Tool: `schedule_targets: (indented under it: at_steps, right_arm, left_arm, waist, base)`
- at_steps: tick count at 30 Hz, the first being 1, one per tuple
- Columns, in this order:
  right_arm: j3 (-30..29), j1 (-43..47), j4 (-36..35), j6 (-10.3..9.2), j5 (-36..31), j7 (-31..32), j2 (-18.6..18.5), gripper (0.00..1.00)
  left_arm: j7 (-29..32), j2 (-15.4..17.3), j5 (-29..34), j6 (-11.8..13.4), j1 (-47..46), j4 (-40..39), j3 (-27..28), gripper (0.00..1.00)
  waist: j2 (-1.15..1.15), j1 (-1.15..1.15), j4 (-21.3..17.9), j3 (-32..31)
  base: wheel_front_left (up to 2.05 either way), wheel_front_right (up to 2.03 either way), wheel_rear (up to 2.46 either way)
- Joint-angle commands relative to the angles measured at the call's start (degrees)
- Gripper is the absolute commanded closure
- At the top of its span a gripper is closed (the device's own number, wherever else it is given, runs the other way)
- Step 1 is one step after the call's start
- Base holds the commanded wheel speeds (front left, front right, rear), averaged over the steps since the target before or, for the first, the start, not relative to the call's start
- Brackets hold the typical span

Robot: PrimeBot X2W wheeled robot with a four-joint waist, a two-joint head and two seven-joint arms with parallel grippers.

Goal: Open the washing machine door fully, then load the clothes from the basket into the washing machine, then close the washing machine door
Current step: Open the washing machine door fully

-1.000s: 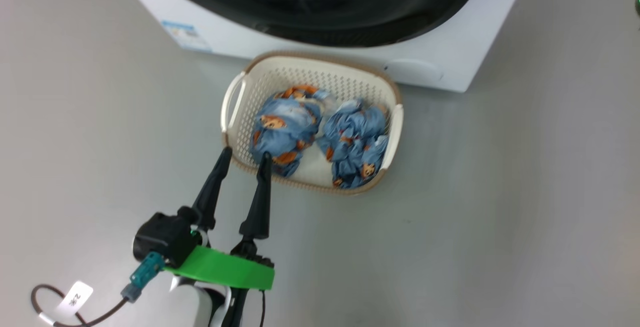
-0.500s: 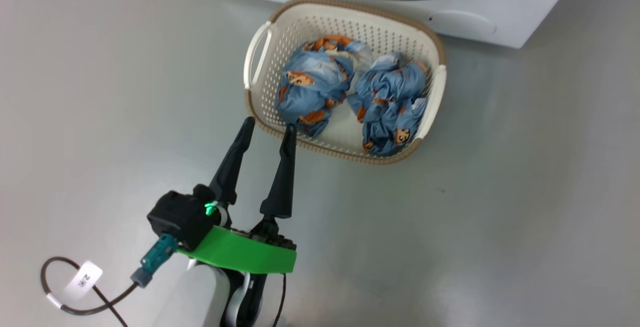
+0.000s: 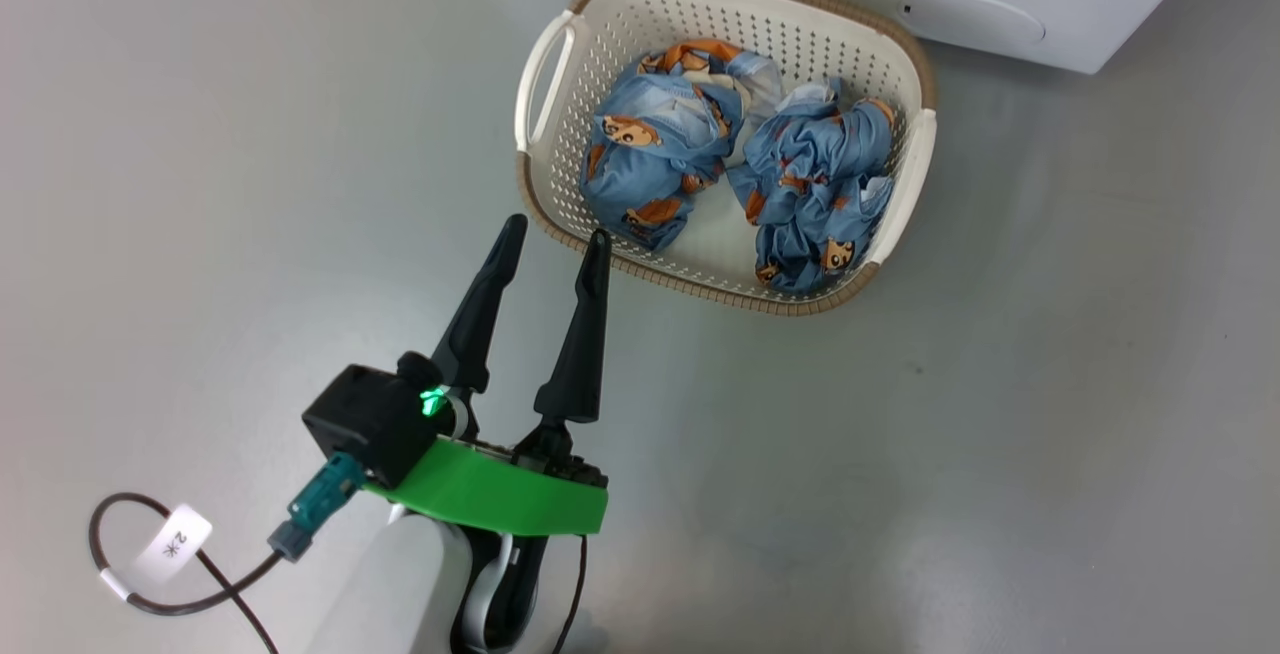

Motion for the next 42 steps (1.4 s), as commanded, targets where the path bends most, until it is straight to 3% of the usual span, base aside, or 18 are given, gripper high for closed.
schedule_targets:
  at_steps: [1,19,42]
  right_arm:
    - [0.78,0.84,-2.15,0.28,0.31,0.82,0.99,1.0]
    - [4.01,10.5,-4.78,0.28,1.43,2.84,4.36,1.0]
    - [6.65,22.41,-7.8,0.28,2.05,5.03,9.18,1.0]
  left_arm:
    - [-0.6,1.08,-0.08,0.34,0.14,-1.39,1.63,0.0]
    - [-0.6,1.08,1.71,-0.24,3.5,0.59,3.16,0.0]
    - [-0.6,1.08,5.14,-1.92,10.33,2.6,7.02,0.0]
  waist:
    - [0.0,-0.01,-0.09,-0.76]
    - [0.0,-0.01,-2.08,-8.11]
    - [0.0,-0.01,-1.85,-17.44]
  base:
    - [0.0,0.0,0.0]
    - [0.0,0.0,0.0]
    - [0.0,0.0,0.0]
